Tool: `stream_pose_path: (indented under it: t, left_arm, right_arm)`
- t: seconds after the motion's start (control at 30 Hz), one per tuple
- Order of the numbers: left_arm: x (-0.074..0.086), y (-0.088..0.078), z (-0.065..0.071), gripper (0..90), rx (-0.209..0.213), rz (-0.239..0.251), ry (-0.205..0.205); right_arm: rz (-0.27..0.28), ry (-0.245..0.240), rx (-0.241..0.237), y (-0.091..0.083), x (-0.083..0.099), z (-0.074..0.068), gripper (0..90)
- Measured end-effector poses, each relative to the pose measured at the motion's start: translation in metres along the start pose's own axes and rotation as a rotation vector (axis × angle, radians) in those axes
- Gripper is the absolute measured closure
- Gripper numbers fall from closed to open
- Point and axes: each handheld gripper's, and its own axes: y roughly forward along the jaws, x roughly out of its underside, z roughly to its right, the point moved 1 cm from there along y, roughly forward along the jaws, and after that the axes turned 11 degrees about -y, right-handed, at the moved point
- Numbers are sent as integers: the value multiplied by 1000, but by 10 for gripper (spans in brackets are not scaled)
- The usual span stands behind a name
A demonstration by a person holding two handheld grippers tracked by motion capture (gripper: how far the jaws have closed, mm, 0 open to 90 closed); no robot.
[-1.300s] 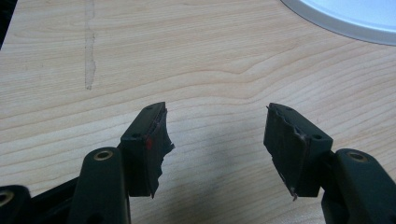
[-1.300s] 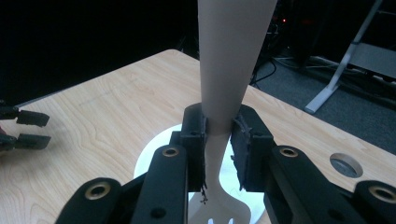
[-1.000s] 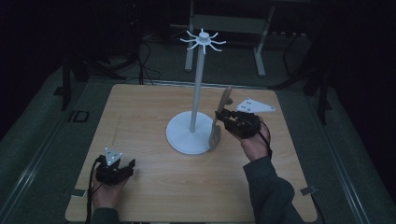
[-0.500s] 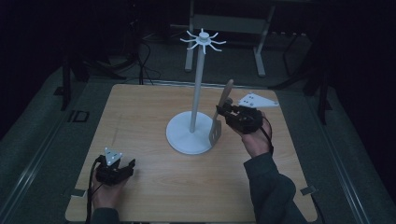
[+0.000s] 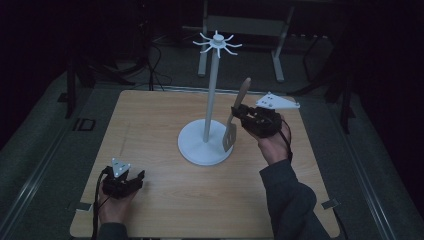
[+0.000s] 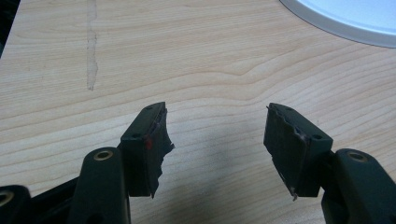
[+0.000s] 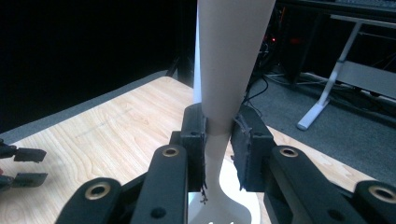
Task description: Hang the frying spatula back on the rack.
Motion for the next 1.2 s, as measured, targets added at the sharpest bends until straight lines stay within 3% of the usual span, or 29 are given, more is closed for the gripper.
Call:
stream_pose_path:
  t: [1.2]
  left_arm:
    - [0, 1, 0, 399, -1, -4, -1]
  right_arm:
    - [-15, 25, 14, 10, -39, 20, 757]
